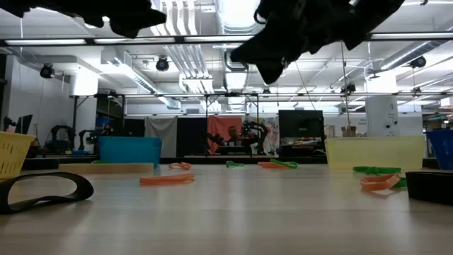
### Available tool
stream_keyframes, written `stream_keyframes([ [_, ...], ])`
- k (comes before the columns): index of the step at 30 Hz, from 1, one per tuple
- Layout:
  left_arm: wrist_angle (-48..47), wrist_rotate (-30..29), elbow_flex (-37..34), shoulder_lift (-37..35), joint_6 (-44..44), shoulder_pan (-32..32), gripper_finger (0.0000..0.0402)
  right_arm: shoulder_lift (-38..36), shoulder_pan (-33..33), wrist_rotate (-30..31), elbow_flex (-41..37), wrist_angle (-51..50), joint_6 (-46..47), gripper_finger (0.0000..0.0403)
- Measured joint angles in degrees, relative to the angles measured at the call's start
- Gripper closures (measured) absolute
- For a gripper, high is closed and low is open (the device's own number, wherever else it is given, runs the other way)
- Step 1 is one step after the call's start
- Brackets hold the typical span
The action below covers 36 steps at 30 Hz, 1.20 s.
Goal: Sort rubber bands into baskets
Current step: Put the green rubber band into the top blue bin
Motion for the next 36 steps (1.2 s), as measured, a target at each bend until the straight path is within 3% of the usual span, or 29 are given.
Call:
stream_keyframes([
  [8, 7.86, 0.22, 0.04, 7.08, 0.66, 6.09, 0.0212, -0.02, 0.55, -0.02, 1.51, 2.22, -4.28, 0.0394],
  [13, 14.93, 9.20, 0.02, 11.47, 0.73, 9.82, 0.0212, -0.02, 0.55, -0.05, 2.46, 2.16, -5.77, 0.0394],
  [16, 19.79, 10.01, 0.04, 14.01, 0.63, 11.41, 0.0212, -0.02, 0.53, -0.06, 3.36, 1.41, -6.66, 0.0394],
  [31, 30.60, 12.98, 0.04, 22.11, -0.56, 13.46, 0.0213, -0.04, 0.55, -0.20, 4.81, 0.63, -8.92, 0.0394],
  [36, 30.82, 15.03, 0.04, 22.72, -0.75, 13.46, 0.0253, -0.04, 0.40, 0.27, 4.81, 0.43, -8.98, 0.0394],
])
